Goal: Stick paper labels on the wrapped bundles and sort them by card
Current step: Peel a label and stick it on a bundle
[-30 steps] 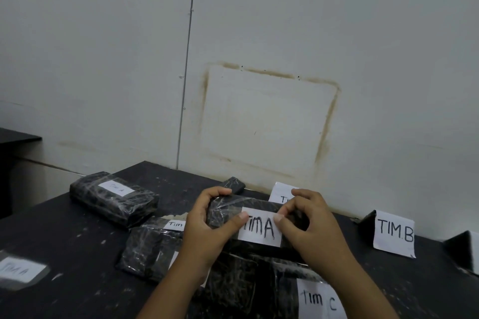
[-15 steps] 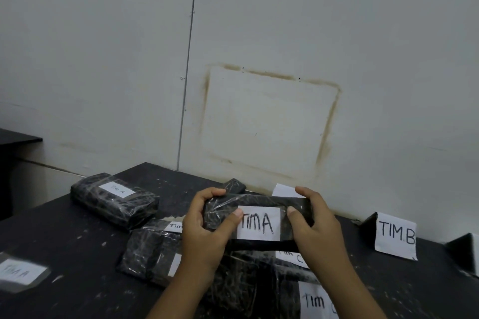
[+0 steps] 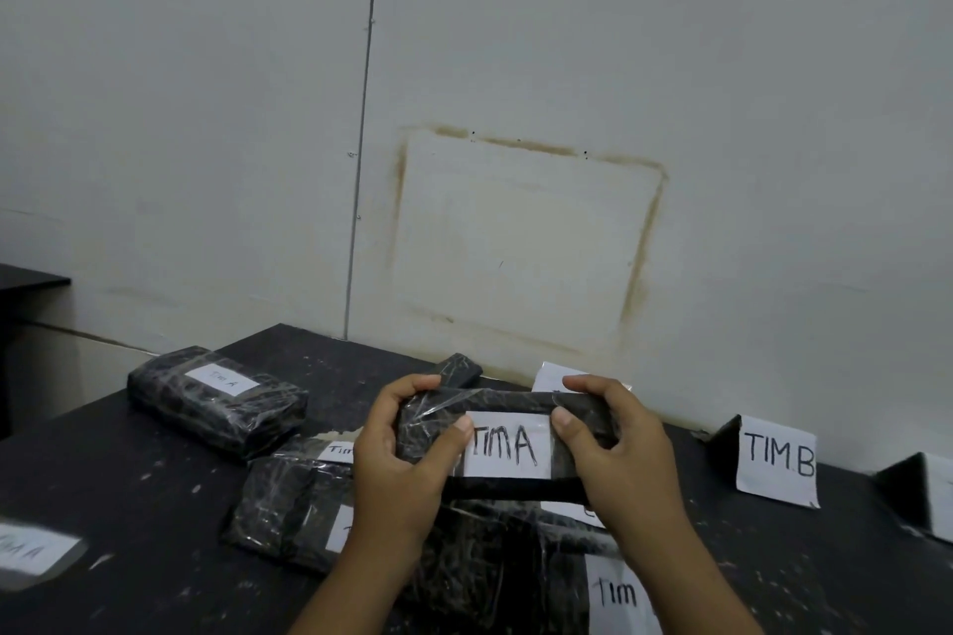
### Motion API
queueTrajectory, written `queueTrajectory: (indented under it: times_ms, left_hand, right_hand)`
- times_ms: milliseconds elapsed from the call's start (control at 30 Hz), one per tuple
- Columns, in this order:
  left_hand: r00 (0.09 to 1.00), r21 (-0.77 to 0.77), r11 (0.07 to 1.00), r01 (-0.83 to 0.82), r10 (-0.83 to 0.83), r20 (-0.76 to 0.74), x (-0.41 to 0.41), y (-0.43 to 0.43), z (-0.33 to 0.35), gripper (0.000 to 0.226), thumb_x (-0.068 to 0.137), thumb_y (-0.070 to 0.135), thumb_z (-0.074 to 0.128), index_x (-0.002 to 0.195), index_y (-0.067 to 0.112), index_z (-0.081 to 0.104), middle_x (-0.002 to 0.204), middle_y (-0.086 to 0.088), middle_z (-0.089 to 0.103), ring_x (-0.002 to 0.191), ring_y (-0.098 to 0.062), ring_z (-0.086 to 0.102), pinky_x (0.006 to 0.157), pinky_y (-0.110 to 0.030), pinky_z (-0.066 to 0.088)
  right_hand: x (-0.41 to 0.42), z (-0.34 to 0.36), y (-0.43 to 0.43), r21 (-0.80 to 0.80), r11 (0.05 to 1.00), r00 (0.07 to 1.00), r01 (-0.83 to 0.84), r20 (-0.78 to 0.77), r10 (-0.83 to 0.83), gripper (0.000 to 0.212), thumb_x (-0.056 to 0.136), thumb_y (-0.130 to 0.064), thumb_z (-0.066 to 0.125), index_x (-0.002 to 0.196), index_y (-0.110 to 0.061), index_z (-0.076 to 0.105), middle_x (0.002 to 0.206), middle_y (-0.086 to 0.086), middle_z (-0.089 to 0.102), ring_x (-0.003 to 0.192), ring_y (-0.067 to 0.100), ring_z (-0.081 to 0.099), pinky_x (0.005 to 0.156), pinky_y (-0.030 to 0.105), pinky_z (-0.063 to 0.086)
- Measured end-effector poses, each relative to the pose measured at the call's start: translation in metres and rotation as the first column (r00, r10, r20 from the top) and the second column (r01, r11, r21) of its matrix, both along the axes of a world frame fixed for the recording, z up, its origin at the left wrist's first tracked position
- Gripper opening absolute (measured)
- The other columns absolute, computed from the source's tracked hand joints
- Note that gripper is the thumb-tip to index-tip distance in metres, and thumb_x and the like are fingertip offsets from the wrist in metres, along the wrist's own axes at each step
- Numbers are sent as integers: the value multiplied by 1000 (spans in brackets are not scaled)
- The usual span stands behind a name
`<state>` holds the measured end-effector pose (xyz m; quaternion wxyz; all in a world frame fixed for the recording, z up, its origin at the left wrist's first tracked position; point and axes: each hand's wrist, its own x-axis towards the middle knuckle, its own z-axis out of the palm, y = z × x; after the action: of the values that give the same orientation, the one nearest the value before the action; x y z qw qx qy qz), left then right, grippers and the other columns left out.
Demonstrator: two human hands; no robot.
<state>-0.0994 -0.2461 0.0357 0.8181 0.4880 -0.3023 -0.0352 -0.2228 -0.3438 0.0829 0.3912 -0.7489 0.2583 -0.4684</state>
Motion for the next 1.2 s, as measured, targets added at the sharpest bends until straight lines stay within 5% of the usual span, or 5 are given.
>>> queueTrajectory:
  times_ms: [367,733,867,1000,1200]
  left_hand:
    - [996,6,997,-74,73,53,-2,4,4,30,66,18,75,88,34,64,93,22,64,90,-16,66,74,-52,57]
    - [992,10,995,-97,96,80,5,2,1,36,73,-7,73,90,23,63,86,24,66,81,1,65,63,-22,57]
    - [993,-13,996,-92,93,71,5,3,0,33,68,11,80,88,31,64,90,18,67,84,-8,67,67,-34,58]
    - [992,-6,997,-78,78,101,4,5,2,35,72,1,78,92,25,63,89,21,67,81,-5,66,67,-27,57]
    - [995,38,999,-32,28,100,6,7,2,52,51,25,84,97,28,61,94,27,63,89,3,64,70,-18,56]
  right_hand:
    - [-1,-2,8,-68,997,986,24,-164,-34,35,71,-49,72,96,-35,52,86,-14,60,79,0,57,62,18,44]
    - [2,-4,3,-103,994,998,30,-60,-36,19,81,-19,69,82,-37,61,82,-14,64,76,0,58,60,8,45]
    - [-1,0,5,-61,998,992,-21,-123,14,13,83,-31,65,91,-37,57,88,-14,61,79,-6,57,61,10,47]
    - [-1,-1,6,-73,996,959,-42,-282,20,46,66,-53,73,102,-39,48,98,-16,58,88,3,57,74,23,48]
    - [-2,1,3,-99,992,979,-72,-196,52,33,77,-23,74,99,-37,54,93,-15,62,84,1,60,64,9,47]
